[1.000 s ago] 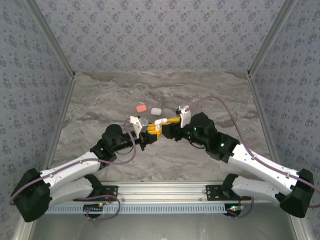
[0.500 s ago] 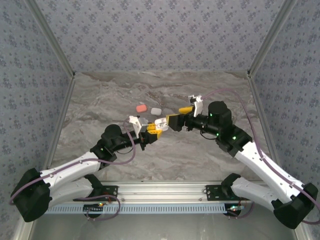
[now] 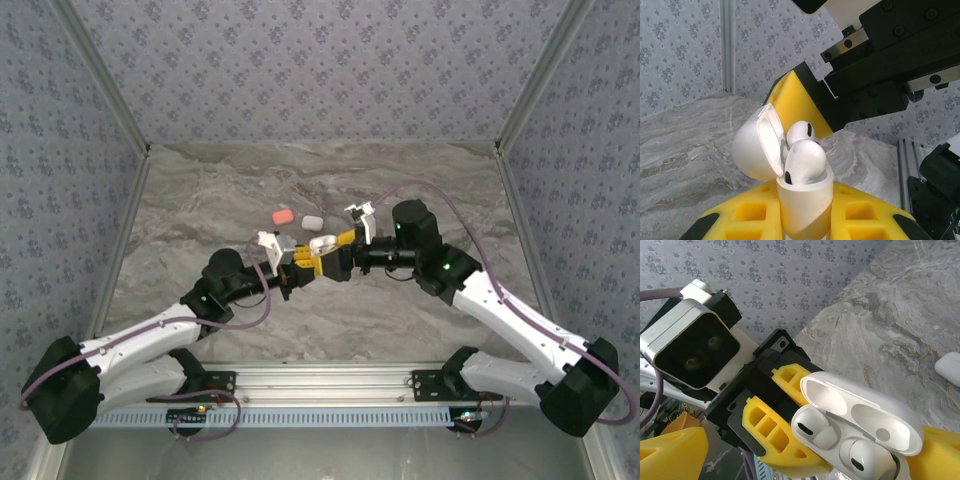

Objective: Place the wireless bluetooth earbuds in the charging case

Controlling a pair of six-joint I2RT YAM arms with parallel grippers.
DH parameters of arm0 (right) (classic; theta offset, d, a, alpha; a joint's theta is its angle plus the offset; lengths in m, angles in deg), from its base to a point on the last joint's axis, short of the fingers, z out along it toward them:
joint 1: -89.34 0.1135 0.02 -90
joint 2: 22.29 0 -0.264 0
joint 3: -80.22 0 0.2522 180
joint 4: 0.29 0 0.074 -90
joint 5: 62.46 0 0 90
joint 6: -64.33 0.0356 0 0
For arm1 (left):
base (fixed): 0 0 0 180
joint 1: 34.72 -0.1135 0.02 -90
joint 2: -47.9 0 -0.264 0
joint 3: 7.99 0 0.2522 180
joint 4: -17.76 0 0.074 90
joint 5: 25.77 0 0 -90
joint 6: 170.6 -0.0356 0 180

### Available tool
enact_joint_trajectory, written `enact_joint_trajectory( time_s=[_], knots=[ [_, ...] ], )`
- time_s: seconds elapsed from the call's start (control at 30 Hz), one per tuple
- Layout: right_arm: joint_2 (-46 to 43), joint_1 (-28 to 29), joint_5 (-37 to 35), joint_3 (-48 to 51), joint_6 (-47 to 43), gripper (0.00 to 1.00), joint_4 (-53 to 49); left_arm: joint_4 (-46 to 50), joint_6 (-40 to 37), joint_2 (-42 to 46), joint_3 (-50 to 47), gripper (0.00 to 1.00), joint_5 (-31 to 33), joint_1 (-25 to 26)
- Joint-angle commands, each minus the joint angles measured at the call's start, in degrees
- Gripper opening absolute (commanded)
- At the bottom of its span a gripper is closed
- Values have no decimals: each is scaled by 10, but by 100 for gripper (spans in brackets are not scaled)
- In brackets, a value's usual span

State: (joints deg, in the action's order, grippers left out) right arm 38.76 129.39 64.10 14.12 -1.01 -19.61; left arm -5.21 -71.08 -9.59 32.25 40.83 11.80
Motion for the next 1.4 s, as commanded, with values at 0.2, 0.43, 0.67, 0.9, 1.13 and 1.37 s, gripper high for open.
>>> enact_joint_trajectory(
  time_s=[0.2,0.43,0.67,0.9,1.13,1.37],
  knots=[
    [-68,8,-7,21,-36,99,20,-12,-2,-1,17,0,0,3],
    [-72,8,-62,12,-64,100,-49,-8,0,-2,19,0,4,3],
    [-112,-14,-231,9,-68,100,-130,58,5,-10,29,0,65,3],
    [-154,-94,-279,66,-6,100,-156,88,96,-113,37,0,79,-77],
    [-144,-112,-269,105,3,100,-161,124,145,-269,110,0,93,-96],
    [-122,-115,-259,130,6,100,-152,149,190,-381,185,0,99,-103]
  ],
)
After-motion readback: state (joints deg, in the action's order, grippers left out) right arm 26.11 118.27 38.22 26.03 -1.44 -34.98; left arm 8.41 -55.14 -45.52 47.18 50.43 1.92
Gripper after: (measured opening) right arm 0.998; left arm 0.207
